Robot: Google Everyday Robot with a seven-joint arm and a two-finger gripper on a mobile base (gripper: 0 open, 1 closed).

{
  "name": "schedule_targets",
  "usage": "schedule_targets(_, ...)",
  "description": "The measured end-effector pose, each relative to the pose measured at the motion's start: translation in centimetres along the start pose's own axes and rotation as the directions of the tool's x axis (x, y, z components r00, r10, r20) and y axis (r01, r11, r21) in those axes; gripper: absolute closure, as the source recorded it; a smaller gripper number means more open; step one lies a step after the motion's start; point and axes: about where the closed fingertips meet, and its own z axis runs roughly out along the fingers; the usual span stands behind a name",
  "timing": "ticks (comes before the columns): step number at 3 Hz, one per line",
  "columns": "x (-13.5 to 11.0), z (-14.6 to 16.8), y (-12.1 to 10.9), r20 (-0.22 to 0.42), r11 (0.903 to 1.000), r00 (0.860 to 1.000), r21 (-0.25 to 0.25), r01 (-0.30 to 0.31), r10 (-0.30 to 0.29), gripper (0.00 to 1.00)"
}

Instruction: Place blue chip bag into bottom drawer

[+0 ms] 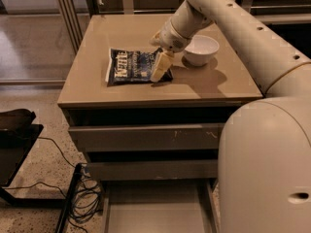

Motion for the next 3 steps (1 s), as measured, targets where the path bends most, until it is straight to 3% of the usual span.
schedule_targets(3, 0.0, 0.01, 0.0, 0.0, 1.0, 1.0, 0.0, 0.0, 0.0, 0.88)
